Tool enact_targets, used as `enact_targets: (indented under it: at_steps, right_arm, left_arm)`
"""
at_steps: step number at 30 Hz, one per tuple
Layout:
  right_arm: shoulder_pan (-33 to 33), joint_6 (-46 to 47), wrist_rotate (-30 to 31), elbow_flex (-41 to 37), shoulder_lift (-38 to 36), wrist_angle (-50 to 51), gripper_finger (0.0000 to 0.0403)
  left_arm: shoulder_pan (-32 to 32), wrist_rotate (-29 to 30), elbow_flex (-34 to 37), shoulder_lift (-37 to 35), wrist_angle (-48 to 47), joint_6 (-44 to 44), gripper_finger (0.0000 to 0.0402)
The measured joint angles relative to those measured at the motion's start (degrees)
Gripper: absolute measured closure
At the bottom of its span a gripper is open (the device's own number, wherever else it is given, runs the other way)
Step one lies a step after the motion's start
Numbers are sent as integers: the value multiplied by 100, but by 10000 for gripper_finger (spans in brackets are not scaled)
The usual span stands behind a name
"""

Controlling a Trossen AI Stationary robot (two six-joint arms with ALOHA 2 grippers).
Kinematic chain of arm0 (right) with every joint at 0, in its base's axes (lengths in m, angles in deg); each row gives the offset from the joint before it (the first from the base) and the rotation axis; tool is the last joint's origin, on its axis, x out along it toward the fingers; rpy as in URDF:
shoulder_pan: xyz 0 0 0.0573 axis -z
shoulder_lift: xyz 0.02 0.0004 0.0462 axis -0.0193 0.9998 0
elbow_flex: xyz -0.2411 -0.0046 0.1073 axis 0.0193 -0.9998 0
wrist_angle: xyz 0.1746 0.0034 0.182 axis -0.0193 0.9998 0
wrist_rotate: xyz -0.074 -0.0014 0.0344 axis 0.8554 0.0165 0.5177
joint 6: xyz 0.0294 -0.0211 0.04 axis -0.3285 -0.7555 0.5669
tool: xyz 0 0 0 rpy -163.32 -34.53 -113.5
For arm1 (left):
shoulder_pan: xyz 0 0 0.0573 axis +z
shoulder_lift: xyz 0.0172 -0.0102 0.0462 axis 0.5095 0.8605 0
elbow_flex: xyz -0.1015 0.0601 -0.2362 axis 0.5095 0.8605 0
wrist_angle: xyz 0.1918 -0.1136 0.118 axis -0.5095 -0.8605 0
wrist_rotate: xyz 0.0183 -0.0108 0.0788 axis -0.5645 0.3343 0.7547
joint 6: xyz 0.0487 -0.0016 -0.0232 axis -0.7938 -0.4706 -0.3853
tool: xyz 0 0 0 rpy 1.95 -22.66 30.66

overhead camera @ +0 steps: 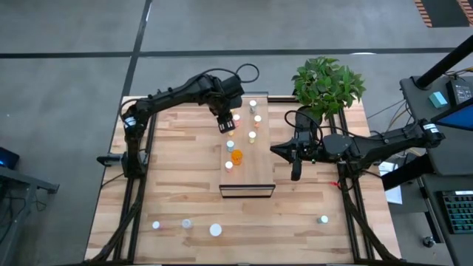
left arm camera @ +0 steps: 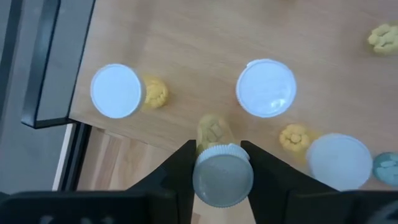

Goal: Pick and place medicine bottles onto shelf by color
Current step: Put the yellow bottle on the shelf

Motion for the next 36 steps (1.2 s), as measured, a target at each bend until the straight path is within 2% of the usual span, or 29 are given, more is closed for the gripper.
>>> enact_targets:
  at_steps: [36]
  right_arm:
    - [2, 19, 0, 2, 0, -1, 394]
  left_arm:
    - [2, -153, 161, -2, 252, 28, 290]
